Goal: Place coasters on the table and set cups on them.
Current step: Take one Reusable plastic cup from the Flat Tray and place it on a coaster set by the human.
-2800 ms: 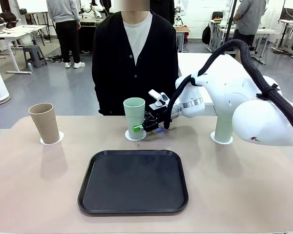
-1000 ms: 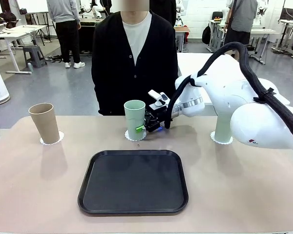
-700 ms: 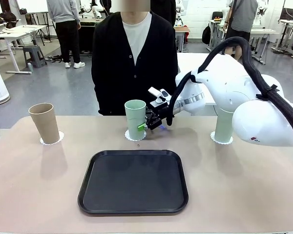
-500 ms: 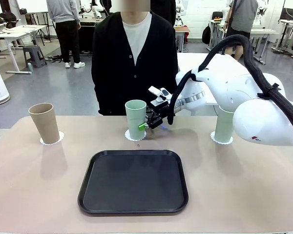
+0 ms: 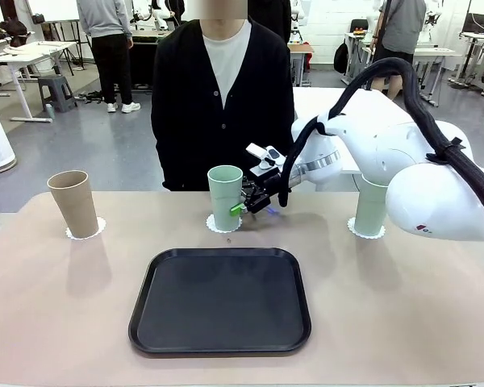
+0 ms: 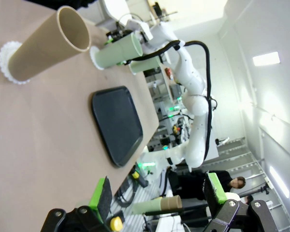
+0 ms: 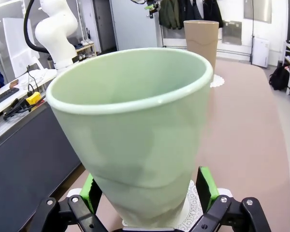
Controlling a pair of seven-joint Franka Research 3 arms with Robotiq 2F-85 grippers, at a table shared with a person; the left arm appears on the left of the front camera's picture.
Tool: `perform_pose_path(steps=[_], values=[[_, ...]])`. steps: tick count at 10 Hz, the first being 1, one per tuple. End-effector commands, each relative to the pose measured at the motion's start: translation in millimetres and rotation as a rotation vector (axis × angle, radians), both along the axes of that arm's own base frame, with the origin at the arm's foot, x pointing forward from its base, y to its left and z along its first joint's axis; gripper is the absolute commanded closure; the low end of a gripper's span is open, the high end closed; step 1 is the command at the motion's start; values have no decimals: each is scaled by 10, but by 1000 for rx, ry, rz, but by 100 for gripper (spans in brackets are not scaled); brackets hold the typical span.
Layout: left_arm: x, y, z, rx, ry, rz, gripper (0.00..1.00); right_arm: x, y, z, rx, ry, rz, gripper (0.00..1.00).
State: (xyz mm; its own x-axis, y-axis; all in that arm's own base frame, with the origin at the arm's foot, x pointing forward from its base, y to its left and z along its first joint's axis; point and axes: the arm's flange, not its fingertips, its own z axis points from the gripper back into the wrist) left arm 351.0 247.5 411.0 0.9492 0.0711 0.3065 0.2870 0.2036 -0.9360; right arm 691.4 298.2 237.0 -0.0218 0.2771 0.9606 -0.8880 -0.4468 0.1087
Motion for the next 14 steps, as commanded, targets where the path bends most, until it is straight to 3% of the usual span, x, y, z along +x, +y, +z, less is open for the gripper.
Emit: perform_pose_path(steps=[1,9,12,14], values=[[-7,8,18,2,-6,6,0,-102,-102,57,-60,9,-16,0],[-7,8,18,2,-6,6,0,-188,-495,255,-121,-24,-123,0],[-7,8,18,2,-6,6,0,-453,-806,774,-371,-45,-334,0],[-7,8,18,2,-6,6,0,-748,-983,1346,-537,-42,-558,0]])
